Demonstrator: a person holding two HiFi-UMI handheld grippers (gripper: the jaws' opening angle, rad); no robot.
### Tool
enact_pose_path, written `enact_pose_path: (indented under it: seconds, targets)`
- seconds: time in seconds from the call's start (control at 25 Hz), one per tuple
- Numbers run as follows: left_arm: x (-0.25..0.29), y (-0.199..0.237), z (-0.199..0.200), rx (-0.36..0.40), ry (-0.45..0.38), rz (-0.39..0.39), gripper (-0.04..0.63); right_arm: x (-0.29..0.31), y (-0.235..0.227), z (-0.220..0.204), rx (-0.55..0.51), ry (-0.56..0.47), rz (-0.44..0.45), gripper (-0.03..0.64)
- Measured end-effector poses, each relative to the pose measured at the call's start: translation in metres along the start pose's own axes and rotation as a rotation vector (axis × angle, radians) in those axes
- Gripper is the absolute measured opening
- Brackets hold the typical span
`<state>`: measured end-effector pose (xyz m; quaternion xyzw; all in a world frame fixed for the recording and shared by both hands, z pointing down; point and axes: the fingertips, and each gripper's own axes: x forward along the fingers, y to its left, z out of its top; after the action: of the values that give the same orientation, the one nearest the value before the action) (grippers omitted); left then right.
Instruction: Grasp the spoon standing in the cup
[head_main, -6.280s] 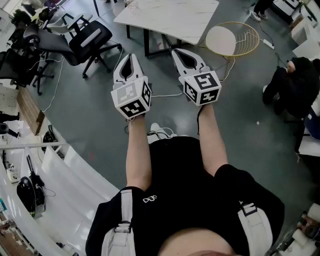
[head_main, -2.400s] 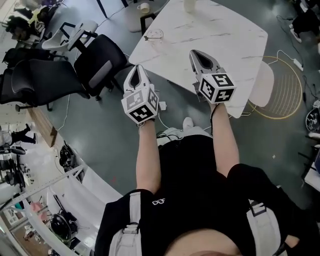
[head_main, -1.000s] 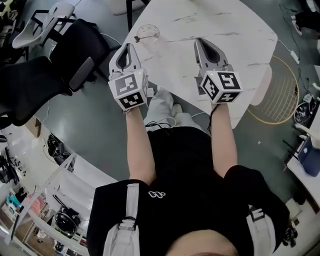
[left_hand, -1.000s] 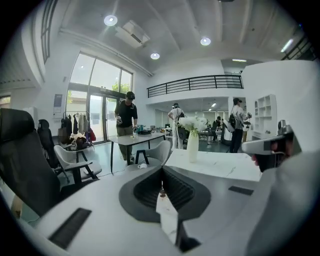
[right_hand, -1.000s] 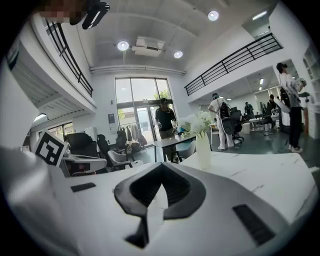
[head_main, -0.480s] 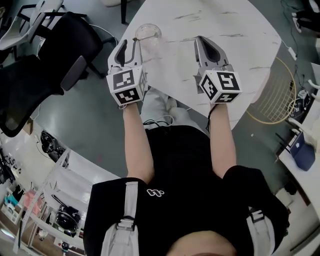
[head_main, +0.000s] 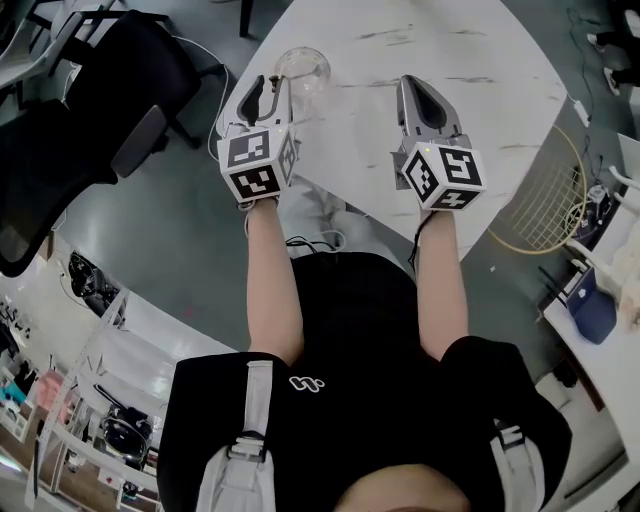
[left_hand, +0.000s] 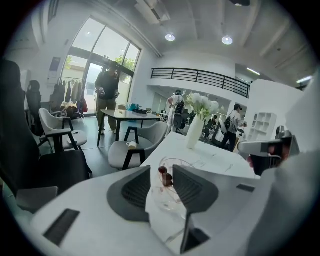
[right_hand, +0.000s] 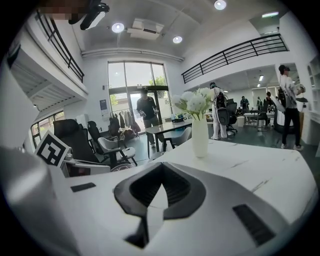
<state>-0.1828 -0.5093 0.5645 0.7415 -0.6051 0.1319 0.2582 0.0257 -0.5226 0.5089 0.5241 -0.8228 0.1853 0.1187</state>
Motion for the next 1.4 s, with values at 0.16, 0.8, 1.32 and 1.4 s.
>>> enact_pose_path:
  seconds: [0.16,0.8,1.32,1.4]
  targets:
    - [0.002,-0.001,-0.001,0.004,0.002,-0.001,0.118,0.002,0.000,-0.003,0.006,0.007,-0.006,0.006]
    - [-0.020,-0.020,0.035,-0.064,-0.114,-0.059,0.063,-0.021,-0.006,0.010,0.007,-0.036,-0.026,0.006]
    - [-0.080,-0.051,0.079,-0.051,-0.256,-0.073,0.061,-0.064,0.008,0.051,0.017,-0.180,0.042,0.006]
    - [-0.091,-0.058,0.088,-0.039,-0.284,-0.071,0.061,-0.073,0.012,0.057,0.016,-0.210,0.057,0.006]
